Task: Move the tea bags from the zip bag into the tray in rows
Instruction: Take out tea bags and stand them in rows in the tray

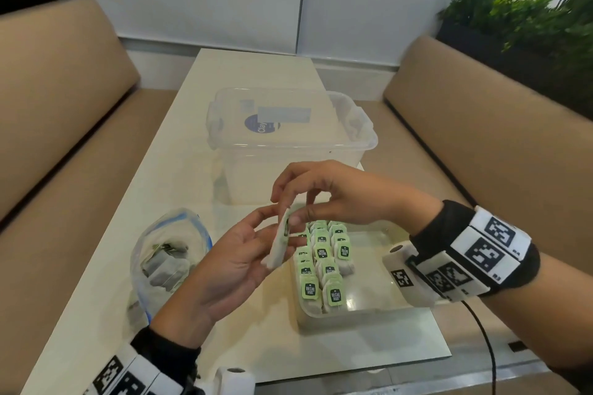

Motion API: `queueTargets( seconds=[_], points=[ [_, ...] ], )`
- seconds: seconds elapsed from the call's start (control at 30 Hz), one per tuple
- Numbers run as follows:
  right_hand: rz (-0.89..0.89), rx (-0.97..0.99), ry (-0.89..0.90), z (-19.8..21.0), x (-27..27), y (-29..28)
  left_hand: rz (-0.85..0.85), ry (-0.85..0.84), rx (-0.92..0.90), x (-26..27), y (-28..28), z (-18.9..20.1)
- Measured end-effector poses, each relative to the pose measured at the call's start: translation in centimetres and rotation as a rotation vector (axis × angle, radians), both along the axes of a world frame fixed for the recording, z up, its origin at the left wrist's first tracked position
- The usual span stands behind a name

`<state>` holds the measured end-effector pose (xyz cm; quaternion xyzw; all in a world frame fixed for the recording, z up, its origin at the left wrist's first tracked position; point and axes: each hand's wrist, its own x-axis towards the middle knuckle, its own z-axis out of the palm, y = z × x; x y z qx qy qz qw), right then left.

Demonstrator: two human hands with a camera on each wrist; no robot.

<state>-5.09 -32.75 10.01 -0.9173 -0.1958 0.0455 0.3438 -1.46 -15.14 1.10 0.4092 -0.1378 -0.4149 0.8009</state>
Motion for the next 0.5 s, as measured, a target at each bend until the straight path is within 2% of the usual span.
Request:
queueTargets(
  seconds=[0.17, 0.37, 0.5],
  points=[
    [-0.07, -0.205, 0.051, 2.8, 0.3, 0.1, 0.048, -0.017, 0.087, -0.4, -0.2, 0.2],
    [-0.15, -0.261, 0.063, 3.4, 0.2, 0.9, 0.018, -0.312, 0.198, -1.7, -0.8, -0.8],
    [-0.131, -0.292, 0.012, 3.6, -0.5, 1.5, 0.054, -0.338, 0.179, -2.4, -1.5, -0.9]
  ],
)
